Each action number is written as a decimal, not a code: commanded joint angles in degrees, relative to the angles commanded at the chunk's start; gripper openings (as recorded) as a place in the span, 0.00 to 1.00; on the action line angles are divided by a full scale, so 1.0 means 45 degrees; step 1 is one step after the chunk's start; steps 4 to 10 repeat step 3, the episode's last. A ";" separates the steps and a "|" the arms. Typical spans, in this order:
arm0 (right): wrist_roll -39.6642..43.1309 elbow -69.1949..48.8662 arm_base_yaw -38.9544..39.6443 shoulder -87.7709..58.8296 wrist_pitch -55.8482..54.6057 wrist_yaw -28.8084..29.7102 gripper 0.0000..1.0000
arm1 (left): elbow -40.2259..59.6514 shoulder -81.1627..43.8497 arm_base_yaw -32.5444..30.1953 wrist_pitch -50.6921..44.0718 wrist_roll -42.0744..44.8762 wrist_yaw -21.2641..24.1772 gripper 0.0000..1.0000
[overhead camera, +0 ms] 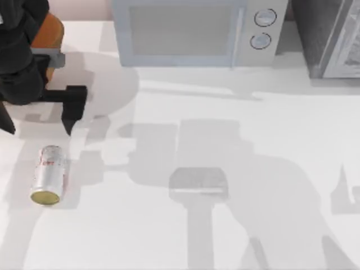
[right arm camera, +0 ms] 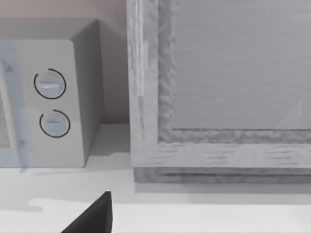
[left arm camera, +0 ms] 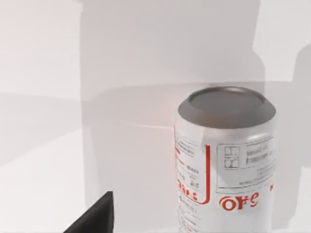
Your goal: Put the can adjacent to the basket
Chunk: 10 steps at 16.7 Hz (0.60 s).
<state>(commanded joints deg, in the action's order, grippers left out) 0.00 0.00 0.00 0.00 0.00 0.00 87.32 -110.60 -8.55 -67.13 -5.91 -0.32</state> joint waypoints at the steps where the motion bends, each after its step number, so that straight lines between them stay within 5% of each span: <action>1: 0.0000 0.0000 0.0000 0.0000 0.0000 0.0000 1.00 | 0.0164 -0.0051 0.0143 -0.0054 0.0002 0.0039 1.00; 10: 0.0000 0.0000 0.0000 0.0000 0.0000 0.0000 1.00 | 0.0268 -0.0094 0.0239 -0.0076 0.0004 0.0065 1.00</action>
